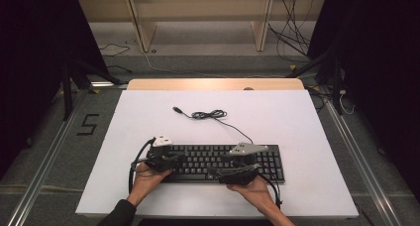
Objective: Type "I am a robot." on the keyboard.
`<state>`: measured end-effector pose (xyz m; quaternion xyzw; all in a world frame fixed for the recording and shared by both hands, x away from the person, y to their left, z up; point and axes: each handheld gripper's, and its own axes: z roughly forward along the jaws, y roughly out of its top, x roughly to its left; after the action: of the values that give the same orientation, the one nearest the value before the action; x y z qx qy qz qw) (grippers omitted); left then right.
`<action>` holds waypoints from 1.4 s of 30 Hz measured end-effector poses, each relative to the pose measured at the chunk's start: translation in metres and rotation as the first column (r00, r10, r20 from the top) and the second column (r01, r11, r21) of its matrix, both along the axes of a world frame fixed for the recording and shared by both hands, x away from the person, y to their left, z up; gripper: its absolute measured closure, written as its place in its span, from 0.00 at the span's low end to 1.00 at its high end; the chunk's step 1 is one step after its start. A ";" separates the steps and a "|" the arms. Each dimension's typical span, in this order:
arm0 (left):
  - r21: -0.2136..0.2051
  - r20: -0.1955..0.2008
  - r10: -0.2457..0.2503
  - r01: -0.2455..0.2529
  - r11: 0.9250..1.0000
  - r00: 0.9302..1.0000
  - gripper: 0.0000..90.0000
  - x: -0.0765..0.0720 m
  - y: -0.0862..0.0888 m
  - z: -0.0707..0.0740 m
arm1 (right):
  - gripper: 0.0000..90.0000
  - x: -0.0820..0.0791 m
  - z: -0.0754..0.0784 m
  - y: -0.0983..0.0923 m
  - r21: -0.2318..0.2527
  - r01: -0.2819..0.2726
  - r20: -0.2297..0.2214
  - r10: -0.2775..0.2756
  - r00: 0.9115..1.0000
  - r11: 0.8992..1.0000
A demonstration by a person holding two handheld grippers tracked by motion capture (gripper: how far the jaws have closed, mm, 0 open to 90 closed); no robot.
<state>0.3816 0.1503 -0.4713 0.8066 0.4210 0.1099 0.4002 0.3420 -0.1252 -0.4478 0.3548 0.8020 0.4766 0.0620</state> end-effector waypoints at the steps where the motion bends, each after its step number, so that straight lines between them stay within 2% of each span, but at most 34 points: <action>1: -0.010 0.006 0.003 -0.003 1.000 1.000 0.95 -0.001 0.002 0.002 | 0.41 0.000 0.000 0.000 0.000 -0.001 0.000 0.001 1.000 1.000; 4: -0.042 0.015 0.009 -0.009 0.999 1.000 0.92 -0.004 0.007 0.007 | 0.41 0.000 0.000 0.001 -0.002 0.001 0.000 -0.001 1.000 1.000; 6: -0.070 0.014 0.011 -0.010 0.998 1.000 0.86 -0.006 0.009 0.009 | 0.41 0.000 0.000 0.001 -0.004 0.001 0.000 -0.001 1.000 1.000; 10: -0.091 0.030 0.000 0.003 0.996 1.000 0.80 -0.012 0.016 0.013 | 0.43 0.001 -0.001 0.001 -0.007 -0.004 -0.002 0.004 1.000 1.000; 12: -0.122 0.033 0.002 0.002 0.993 0.999 0.75 -0.017 0.020 0.014 | 0.47 0.002 -0.002 0.002 -0.015 0.001 0.001 -0.001 1.000 1.000; 18: -0.160 0.052 0.004 0.004 0.987 0.999 0.68 -0.028 0.028 0.018 | 0.55 0.003 -0.003 0.003 -0.030 0.002 -0.003 -0.002 1.000 1.000; 24: -0.185 0.062 -0.005 0.016 0.983 0.998 0.56 -0.037 0.032 0.018 | 0.70 0.005 -0.005 0.005 -0.049 0.005 0.003 -0.004 1.000 0.999; 25: -0.190 0.068 -0.006 0.019 0.982 0.998 0.56 -0.038 0.033 0.018 | 0.70 0.005 -0.005 0.005 -0.049 0.005 0.003 -0.004 1.000 0.999; 26: -0.192 0.064 -0.008 0.021 0.981 0.998 0.52 -0.040 0.033 0.018 | 0.75 0.006 -0.006 0.006 -0.059 0.002 0.000 -0.002 1.000 0.998; 31: -0.199 0.083 -0.017 0.034 0.979 0.996 0.48 -0.047 0.034 0.017 | 0.83 0.007 -0.009 0.009 -0.075 -0.011 -0.007 0.010 1.000 0.997; 37: -0.215 0.093 -0.007 0.027 0.976 0.996 0.41 -0.052 0.039 0.015 | 0.94 0.008 -0.014 0.013 -0.104 -0.023 -0.026 0.020 0.999 0.994; 42: -0.225 0.109 -0.001 0.026 0.974 0.994 0.36 -0.056 0.043 0.015 | 1.00 0.010 -0.018 0.016 -0.126 -0.022 -0.038 0.017 0.999 0.992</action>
<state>0.3259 0.1932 -0.4558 0.7514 0.4031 0.1018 0.5123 0.3517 -0.1088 -0.4656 0.3512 0.8349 0.4188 0.0648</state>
